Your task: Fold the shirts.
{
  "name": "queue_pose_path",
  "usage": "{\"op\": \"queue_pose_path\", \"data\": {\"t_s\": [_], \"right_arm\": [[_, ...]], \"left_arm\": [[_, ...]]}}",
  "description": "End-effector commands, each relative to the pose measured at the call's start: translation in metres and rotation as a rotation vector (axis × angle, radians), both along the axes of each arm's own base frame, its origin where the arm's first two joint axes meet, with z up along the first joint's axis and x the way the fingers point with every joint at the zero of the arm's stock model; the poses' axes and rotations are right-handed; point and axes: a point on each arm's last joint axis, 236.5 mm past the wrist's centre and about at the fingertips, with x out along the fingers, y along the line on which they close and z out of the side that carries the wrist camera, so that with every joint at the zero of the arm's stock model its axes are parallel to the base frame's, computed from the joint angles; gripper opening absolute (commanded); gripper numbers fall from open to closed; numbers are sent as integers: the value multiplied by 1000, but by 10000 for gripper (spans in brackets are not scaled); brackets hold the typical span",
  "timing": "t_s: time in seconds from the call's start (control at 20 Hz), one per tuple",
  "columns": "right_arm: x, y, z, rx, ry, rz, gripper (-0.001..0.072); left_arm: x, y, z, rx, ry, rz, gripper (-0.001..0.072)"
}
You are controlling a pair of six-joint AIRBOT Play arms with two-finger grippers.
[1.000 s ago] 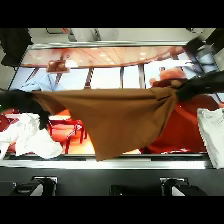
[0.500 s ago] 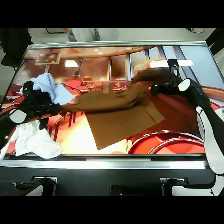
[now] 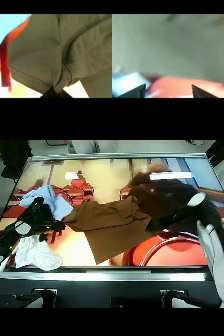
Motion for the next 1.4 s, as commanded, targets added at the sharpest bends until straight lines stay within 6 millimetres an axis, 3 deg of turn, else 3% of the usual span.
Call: {"op": "queue_pose_path", "data": {"t_s": [0.0,0.15,0.3,0.55,0.7,0.8,0.9,0.95,1.0,1.15,1.2,1.25,1.35], "right_arm": [[-91,71,-37,102,192,-11,702],[-113,139,-52,251,229,-124,702],[-113,177,-65,216,205,-225,702],[-92,210,-88,194,182,-486,700],[-89,223,-92,224,223,-550,677],[-73,228,-89,234,168,-586,656],[-56,228,-82,248,116,-612,447],[-46,224,-81,246,75,-634,210],[-43,222,-82,239,58,-630,49],[-49,216,-84,155,-93,-418,46],[-54,216,-76,127,-170,-291,46],[-56,214,-59,91,-273,-142,46],[-48,196,-6,-42,-528,144,46]], "left_arm": [[-13,-4,-7,21,44,-69,25],[-14,-4,-7,20,49,-71,25],[-14,-4,-7,20,48,-71,25],[-14,-4,-7,20,48,-71,25],[-14,-4,-7,20,48,-71,25],[-14,-4,-7,20,48,-71,26],[-14,-4,-7,20,48,-71,26],[-14,-4,-7,20,48,-71,25],[-14,-4,-7,20,48,-71,25],[-14,-5,-3,20,40,-72,25],[-14,-6,6,19,27,-79,25],[-11,-7,21,19,-2,-86,25],[1,-4,79,42,-138,-94,24]]}}
